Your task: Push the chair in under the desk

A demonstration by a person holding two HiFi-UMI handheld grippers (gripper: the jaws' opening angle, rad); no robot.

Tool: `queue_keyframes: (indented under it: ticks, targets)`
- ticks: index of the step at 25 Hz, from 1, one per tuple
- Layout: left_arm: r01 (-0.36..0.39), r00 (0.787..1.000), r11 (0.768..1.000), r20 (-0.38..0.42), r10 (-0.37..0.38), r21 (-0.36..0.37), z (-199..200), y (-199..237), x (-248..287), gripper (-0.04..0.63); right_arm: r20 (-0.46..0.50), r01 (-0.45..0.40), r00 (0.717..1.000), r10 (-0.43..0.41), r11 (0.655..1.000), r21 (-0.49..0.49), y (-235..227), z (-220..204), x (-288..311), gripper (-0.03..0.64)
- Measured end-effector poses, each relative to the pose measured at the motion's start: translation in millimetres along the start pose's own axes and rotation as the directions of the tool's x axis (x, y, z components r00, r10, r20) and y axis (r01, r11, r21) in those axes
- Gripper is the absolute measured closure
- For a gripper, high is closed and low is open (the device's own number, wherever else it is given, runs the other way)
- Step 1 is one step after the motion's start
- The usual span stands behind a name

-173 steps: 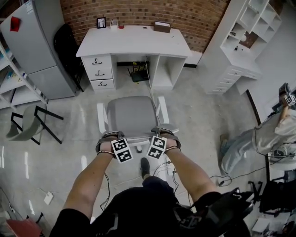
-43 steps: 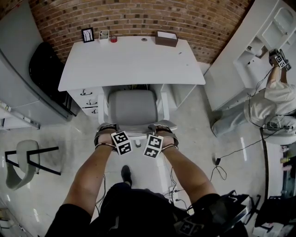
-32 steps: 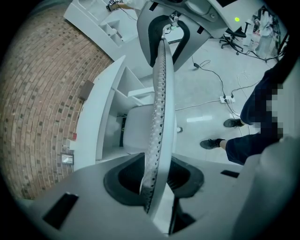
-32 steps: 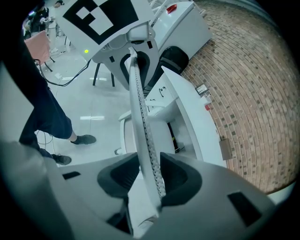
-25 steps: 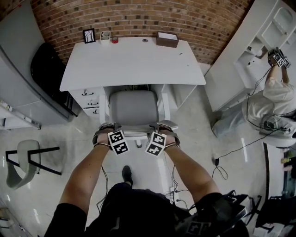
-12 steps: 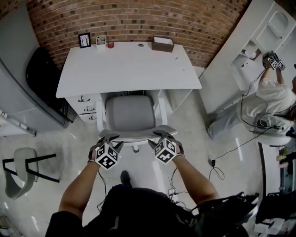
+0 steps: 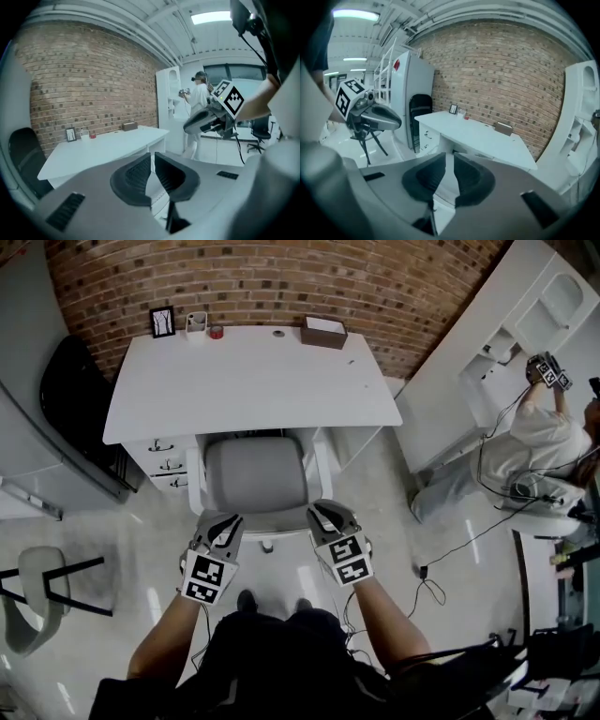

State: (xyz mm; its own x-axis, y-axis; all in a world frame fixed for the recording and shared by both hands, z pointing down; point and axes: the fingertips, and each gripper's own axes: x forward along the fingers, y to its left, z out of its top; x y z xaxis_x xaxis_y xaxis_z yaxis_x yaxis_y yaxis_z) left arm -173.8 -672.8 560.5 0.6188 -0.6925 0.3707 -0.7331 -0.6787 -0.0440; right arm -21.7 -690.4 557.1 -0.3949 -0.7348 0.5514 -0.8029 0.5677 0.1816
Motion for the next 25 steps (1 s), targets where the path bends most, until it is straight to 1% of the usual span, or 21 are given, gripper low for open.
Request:
queue_keyframes:
  ticks: [2,3,7,12,14,17,21,23,25]
  targets:
    - [-0.033,0.998,0.998,0.043,0.035,-0.061,14,6,-7,0.585,0.05,0.013,0.999,-0.016,0.998,0.056,-9,12,-7,0.572]
    - [-0.04,0.997,0.996,0.057,0.045,-0.084,19,8,-9,0.586,0.072,0.013,0.997,-0.019,0.997,0.075,-12,18,-10,0.578]
    - [-0.062,0.992,0.985,0.097,0.078,-0.162,44,5,-20,0.588,0.14,-0.001,0.99,-0.013,0.995,0.099,-25,38,-24,0.6]
    - [-0.156,0.977,0.971,0.119,0.179,-0.179,65,-8,-30,0.588,0.208,-0.045,0.978,0.021,0.993,0.11,-38,48,-35,0.607]
    - [-0.198,0.967,0.961,0.122,0.223,-0.192,71,-13,-32,0.588,0.215,-0.049,0.976,0.023,0.992,0.117,-47,45,-40,0.607]
    - [-0.26,0.951,0.948,0.121,0.284,-0.186,81,-21,-35,0.588,0.22,-0.053,0.975,0.024,0.991,0.126,-61,43,-47,0.607]
    - [-0.302,0.941,0.937,0.103,0.323,-0.175,93,-37,-39,0.588,0.242,-0.077,0.969,0.053,0.993,0.089,-74,47,-56,0.607]
    - [-0.313,0.936,0.934,0.109,0.334,-0.172,98,-43,-40,0.588,0.265,-0.083,0.963,0.05,0.99,0.112,-82,49,-63,0.607]
    - [-0.322,0.93,0.928,0.121,0.348,-0.188,102,-45,-41,0.588,0.288,-0.082,0.957,0.042,0.989,0.126,-87,53,-71,0.607]
